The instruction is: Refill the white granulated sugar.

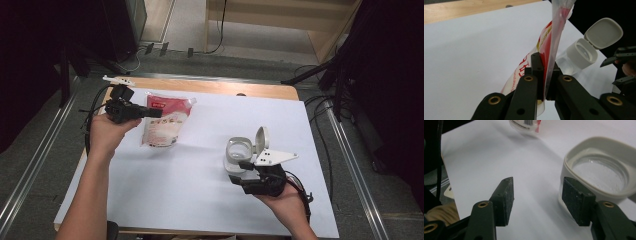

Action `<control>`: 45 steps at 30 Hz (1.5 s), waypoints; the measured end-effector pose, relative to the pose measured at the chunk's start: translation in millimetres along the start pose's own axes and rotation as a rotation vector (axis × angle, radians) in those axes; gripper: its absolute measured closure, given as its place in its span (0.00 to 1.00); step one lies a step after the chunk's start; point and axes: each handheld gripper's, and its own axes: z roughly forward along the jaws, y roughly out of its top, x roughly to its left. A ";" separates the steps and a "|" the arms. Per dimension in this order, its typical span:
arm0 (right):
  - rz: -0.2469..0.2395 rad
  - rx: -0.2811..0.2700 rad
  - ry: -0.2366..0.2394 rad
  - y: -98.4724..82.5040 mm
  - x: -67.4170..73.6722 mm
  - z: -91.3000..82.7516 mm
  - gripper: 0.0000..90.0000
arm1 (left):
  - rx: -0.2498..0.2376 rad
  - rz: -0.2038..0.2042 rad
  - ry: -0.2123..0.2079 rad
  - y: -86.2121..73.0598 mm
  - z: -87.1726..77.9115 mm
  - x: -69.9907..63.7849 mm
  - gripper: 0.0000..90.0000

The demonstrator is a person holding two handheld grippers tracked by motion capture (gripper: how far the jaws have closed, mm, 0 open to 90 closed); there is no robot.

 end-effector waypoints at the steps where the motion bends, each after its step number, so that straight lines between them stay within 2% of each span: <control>1: 0.002 -0.002 -0.004 1.7 0.3 1.6 0.48 | -0.001 0.009 -0.001 1.4 -0.8 -2.9 1.00; 4: 0.009 0.003 -0.011 4.7 0.7 8.2 0.48 | 0.005 0.063 0.002 5.8 -2.3 -12.6 1.00; 6: 0.012 0.008 -0.006 6.3 0.4 12.5 0.48 | 0.015 0.083 -0.002 8.3 -2.7 -18.8 1.00; 10: -0.004 0.006 -0.003 11.5 2.5 20.0 0.49 | 0.021 0.085 -0.012 13.2 -1.7 -30.3 1.00; 13: -0.006 0.001 0.001 18.1 4.8 27.0 0.50 | 0.029 0.106 -0.020 16.4 -0.1 -38.4 1.00; 15: 0.004 -0.007 0.006 22.8 6.0 33.6 0.50 | 0.033 0.109 -0.027 18.2 1.2 -43.1 1.00; 19: -0.005 -0.005 0.010 29.0 10.4 47.9 0.50 | 0.045 0.118 -0.045 19.9 4.2 -50.3 1.00; 21: -0.004 0.006 0.009 29.9 11.8 54.7 0.50 | 0.044 0.126 -0.040 19.5 5.8 -53.1 1.00; 24: 0.012 0.016 -0.007 29.3 14.1 62.9 0.51 | 0.040 0.117 -0.073 18.2 8.4 -55.1 1.00; 25: 0.011 0.017 -0.012 29.2 15.4 65.1 0.51 | 0.048 0.122 -0.067 18.5 8.8 -56.6 1.00; 30: 0.013 0.010 0.005 30.6 22.8 76.7 0.52 | 0.058 0.129 -0.077 21.0 9.5 -64.3 1.00; 32: 0.014 0.003 -0.003 31.2 24.9 81.5 0.52 | 0.053 0.141 -0.079 22.0 8.2 -68.3 1.00; 34: 0.018 -0.001 0.009 32.3 27.4 88.2 0.52 | 0.051 0.144 -0.099 23.1 6.8 -71.2 1.00; 37: 0.001 0.006 0.013 33.3 31.6 97.6 0.52 | 0.048 0.138 -0.112 24.3 6.9 -77.1 1.00; 41: 0.013 0.019 0.028 32.0 33.1 110.5 0.54 | 0.057 0.150 -0.129 25.0 7.5 -82.5 0.99; 45: -0.019 0.009 0.014 29.7 34.4 120.9 0.55 | 0.062 0.152 -0.146 26.3 6.9 -86.9 0.99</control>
